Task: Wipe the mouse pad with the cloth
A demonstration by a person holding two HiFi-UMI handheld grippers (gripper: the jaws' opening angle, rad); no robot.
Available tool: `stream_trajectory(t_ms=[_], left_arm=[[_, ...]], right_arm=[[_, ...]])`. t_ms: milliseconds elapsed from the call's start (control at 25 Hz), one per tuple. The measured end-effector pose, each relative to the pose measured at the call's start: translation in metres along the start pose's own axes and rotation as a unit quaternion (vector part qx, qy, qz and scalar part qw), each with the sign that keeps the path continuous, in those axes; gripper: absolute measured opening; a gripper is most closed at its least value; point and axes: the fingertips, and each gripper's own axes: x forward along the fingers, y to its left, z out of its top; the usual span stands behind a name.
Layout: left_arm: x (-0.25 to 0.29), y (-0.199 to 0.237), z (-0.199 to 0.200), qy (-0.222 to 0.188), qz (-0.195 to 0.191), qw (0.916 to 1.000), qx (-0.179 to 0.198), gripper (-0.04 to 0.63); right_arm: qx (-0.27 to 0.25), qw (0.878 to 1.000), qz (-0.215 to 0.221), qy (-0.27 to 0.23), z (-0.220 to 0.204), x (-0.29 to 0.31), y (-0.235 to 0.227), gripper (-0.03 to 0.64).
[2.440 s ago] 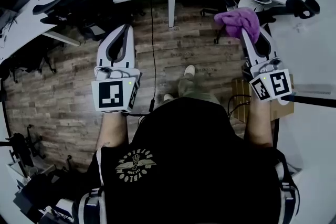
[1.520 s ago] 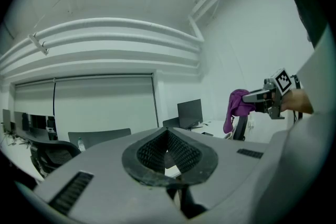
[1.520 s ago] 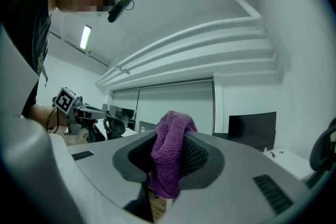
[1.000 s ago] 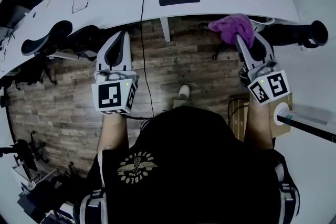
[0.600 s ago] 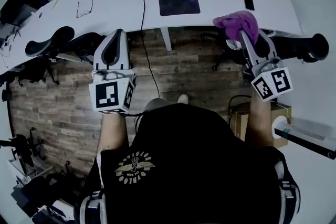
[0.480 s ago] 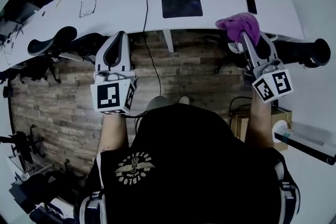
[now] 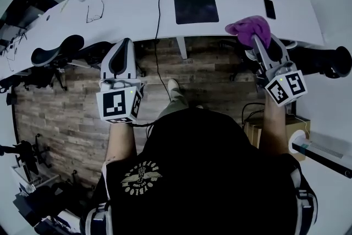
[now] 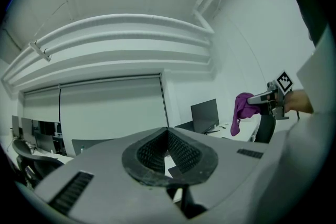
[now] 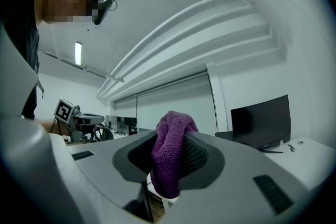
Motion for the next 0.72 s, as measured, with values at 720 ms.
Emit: stream_trajectory(t_ms=[720], left_arm=[[0.085,0.049,-0.010,0.007,-0.028,0.9996,0.000,0.002]], right_arm=[[0.015,1.000,-0.022,0.000,0.000,0.083,-0.023,0.098]])
